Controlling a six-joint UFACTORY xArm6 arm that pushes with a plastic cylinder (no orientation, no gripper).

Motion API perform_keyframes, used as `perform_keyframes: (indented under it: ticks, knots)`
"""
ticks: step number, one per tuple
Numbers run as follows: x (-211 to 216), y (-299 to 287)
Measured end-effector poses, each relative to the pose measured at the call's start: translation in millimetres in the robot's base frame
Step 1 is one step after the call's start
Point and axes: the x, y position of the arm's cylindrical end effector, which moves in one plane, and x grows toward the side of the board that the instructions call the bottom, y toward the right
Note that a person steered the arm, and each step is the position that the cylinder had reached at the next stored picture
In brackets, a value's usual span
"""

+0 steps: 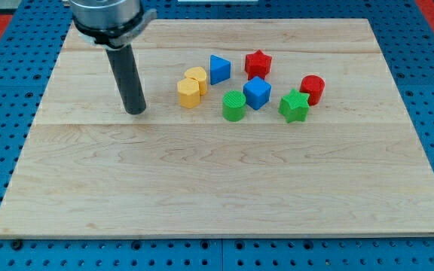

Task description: Slide the red star towards the red circle

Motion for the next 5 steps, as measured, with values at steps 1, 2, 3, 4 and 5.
perform_keyframes:
  ticks: [1, 2, 3, 4, 5]
  knots:
    - [-24.3, 19.0]
    - [-9.8, 53.0]
    - [10.3, 62.7]
    - [27.6, 48.7]
    - [-0.1, -20.9]
